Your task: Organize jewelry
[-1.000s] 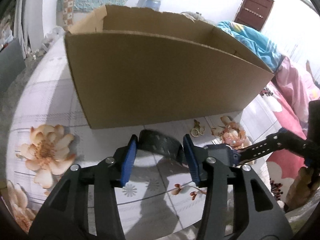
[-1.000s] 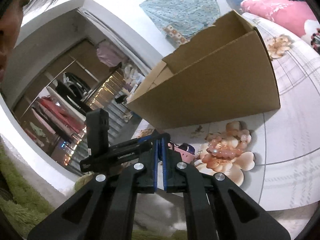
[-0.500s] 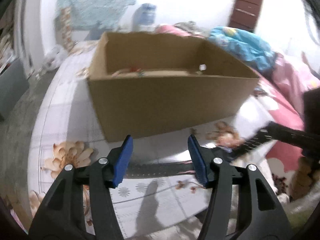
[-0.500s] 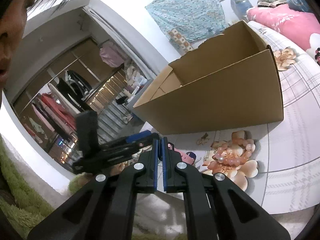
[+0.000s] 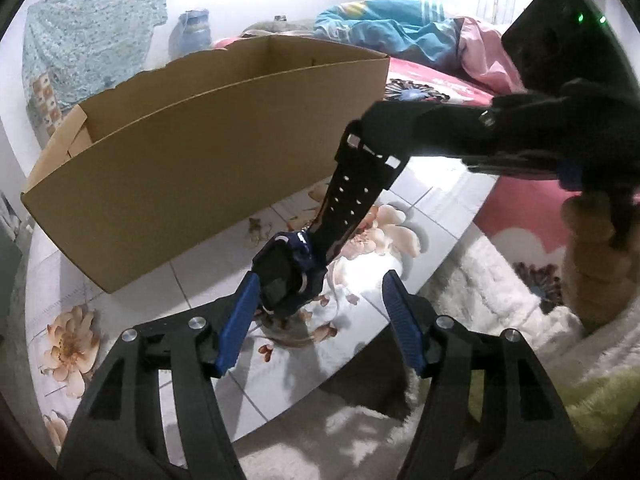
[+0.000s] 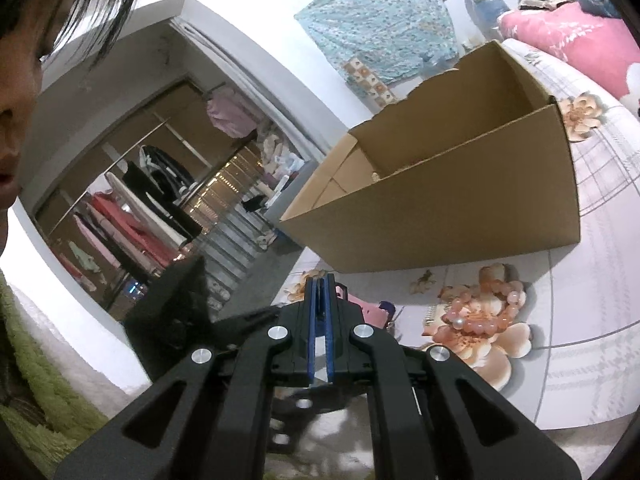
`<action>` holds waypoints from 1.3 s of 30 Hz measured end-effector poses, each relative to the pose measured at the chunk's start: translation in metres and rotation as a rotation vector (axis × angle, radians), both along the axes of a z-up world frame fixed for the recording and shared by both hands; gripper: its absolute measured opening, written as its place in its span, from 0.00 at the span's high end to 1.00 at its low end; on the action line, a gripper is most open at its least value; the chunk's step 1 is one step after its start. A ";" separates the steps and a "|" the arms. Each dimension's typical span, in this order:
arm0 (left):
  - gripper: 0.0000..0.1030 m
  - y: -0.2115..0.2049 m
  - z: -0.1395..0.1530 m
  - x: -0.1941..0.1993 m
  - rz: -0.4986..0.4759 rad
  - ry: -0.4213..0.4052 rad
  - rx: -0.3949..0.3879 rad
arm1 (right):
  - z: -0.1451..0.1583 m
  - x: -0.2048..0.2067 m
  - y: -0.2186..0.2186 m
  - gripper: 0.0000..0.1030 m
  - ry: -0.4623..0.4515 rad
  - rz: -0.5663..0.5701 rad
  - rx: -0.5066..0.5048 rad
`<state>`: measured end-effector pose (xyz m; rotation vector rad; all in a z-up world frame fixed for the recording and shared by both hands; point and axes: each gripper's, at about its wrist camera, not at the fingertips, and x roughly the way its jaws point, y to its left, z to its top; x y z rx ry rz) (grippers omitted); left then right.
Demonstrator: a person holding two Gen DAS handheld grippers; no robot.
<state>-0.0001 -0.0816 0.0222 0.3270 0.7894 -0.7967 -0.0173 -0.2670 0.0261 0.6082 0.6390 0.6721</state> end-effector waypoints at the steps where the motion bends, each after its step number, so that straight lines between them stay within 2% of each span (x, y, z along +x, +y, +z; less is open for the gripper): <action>1: 0.41 -0.002 0.000 -0.002 0.003 -0.019 0.014 | 0.001 0.000 0.001 0.96 -0.001 0.004 0.001; 3: 0.42 -0.008 -0.001 -0.006 0.008 -0.080 0.057 | 0.003 0.000 0.003 0.96 -0.005 0.013 0.005; 6: 0.52 -0.012 0.001 -0.010 0.005 -0.144 0.094 | 0.004 -0.002 0.006 0.96 -0.007 0.018 0.004; 11: 0.74 -0.015 0.003 -0.011 0.024 -0.177 0.108 | 0.006 -0.004 0.010 0.96 -0.011 0.030 -0.003; 18: 0.79 -0.004 0.007 -0.002 0.058 -0.131 0.055 | 0.008 -0.001 0.011 0.96 -0.015 0.042 0.008; 25: 0.82 0.014 0.011 0.013 0.116 -0.020 -0.077 | 0.010 0.004 0.001 0.89 -0.007 0.017 0.017; 29: 0.83 0.027 0.010 0.022 0.138 0.046 -0.147 | -0.006 0.014 -0.020 0.84 0.087 -0.016 0.078; 34: 0.83 0.034 0.008 0.025 0.141 0.061 -0.169 | -0.039 0.034 -0.032 0.71 0.251 0.045 0.276; 36: 0.83 0.035 0.007 0.026 0.137 0.063 -0.174 | -0.046 0.040 -0.029 0.68 0.290 0.076 0.299; 39: 0.83 0.035 0.007 0.025 0.128 0.059 -0.175 | -0.054 0.046 -0.024 0.68 0.348 0.087 0.281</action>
